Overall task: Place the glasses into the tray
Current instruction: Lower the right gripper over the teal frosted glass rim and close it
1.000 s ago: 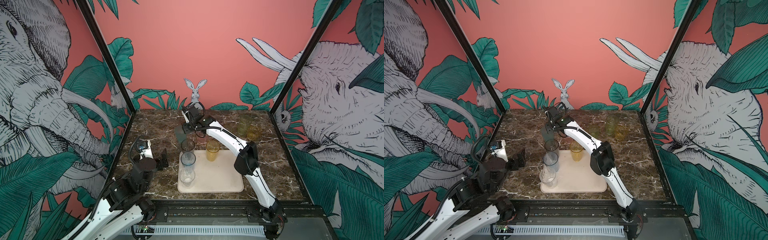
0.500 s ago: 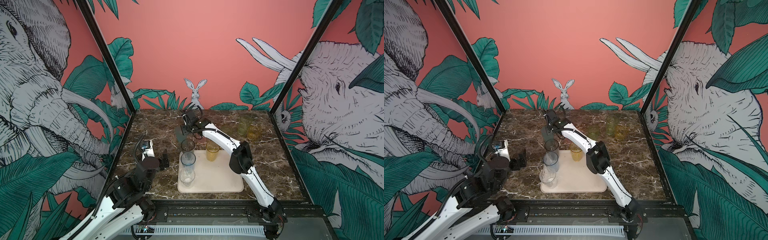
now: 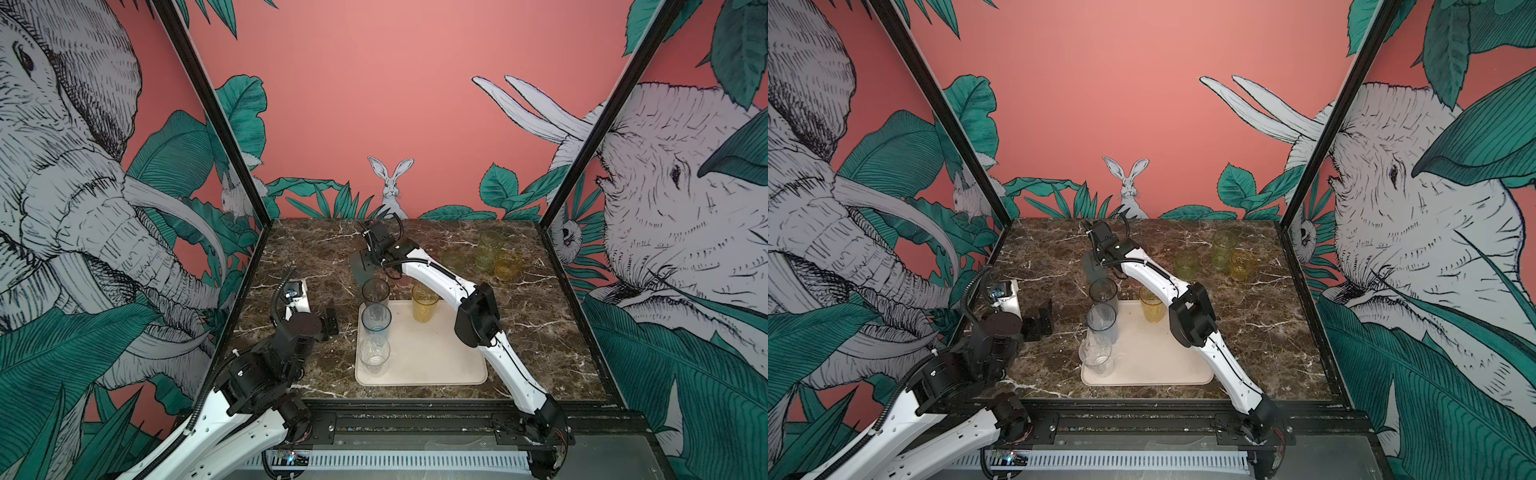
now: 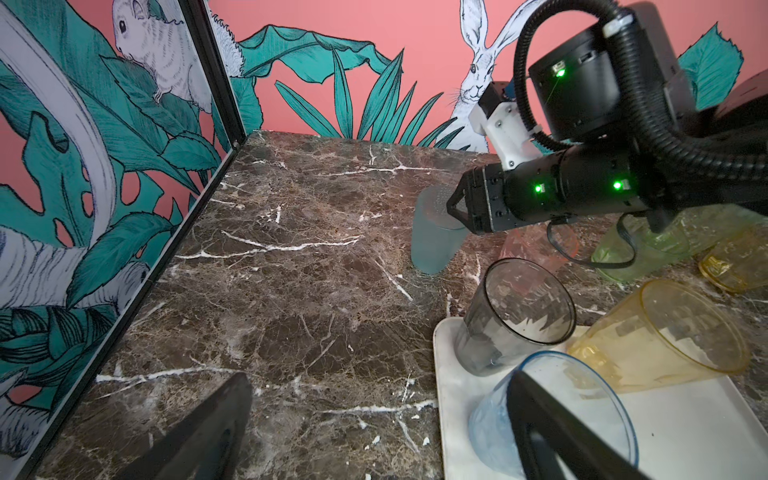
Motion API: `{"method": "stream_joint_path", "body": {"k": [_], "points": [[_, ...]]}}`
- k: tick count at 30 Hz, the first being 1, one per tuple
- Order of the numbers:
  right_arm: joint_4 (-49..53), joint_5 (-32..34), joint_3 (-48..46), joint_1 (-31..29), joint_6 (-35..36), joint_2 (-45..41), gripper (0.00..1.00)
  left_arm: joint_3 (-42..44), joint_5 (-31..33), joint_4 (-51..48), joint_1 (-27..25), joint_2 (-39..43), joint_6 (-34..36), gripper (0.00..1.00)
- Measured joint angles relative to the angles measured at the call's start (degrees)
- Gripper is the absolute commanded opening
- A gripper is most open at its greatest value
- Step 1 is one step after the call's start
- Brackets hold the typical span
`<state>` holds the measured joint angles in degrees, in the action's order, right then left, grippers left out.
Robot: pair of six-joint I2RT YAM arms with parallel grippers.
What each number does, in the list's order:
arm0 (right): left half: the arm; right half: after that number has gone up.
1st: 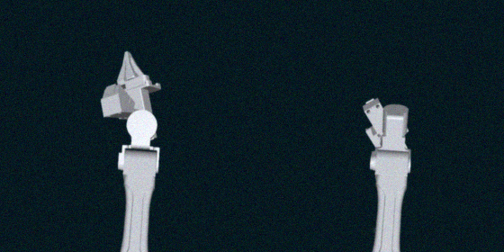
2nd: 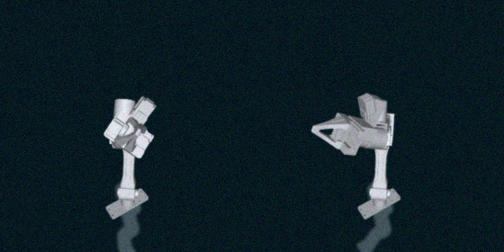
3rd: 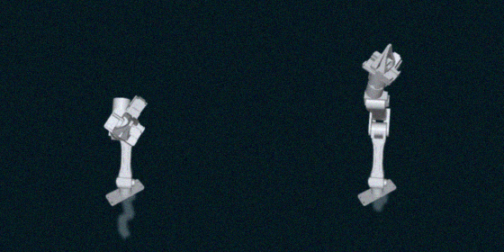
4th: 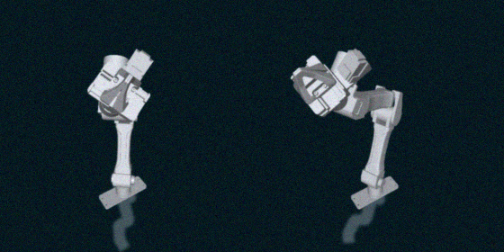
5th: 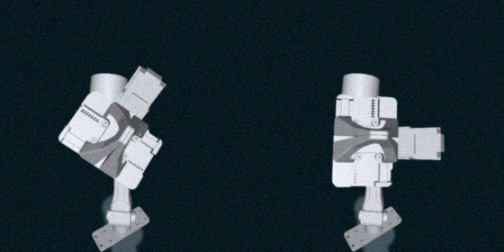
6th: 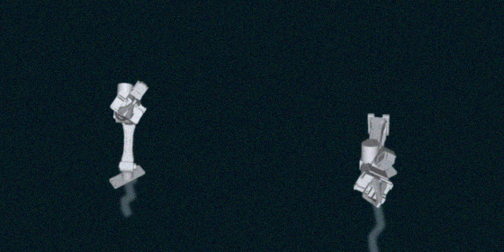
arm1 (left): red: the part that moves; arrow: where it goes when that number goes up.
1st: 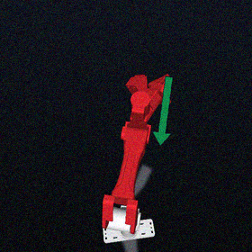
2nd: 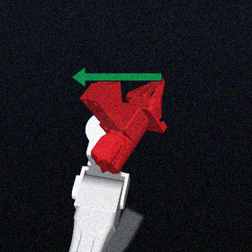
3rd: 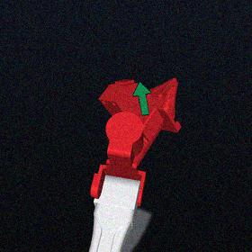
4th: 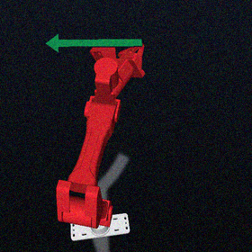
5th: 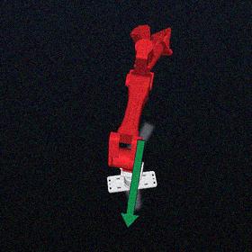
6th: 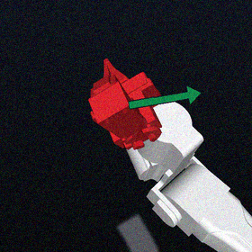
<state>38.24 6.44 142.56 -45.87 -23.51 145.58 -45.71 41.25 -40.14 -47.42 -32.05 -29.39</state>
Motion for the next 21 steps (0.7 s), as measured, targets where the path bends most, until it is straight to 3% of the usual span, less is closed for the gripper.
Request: {"method": "stream_joint_path", "body": {"k": [8, 16, 21], "points": [[-0.98, -0.63, 0.90, 0.00, -0.42, 1.40, 0.45, 0.00, 0.15, -0.26, 0.00, 0.26, -0.15, 0.96], [-1.64, -1.22, 1.07, 0.00, -0.52, 1.81, 0.25, 0.00, 0.42, -0.37, 0.00, 0.26, -0.50, 0.96], [-1.75, -1.55, 1.07, 0.00, -0.52, 1.86, 0.18, 0.00, 0.59, -0.92, 0.00, 0.37, -0.81, 0.96]]}}
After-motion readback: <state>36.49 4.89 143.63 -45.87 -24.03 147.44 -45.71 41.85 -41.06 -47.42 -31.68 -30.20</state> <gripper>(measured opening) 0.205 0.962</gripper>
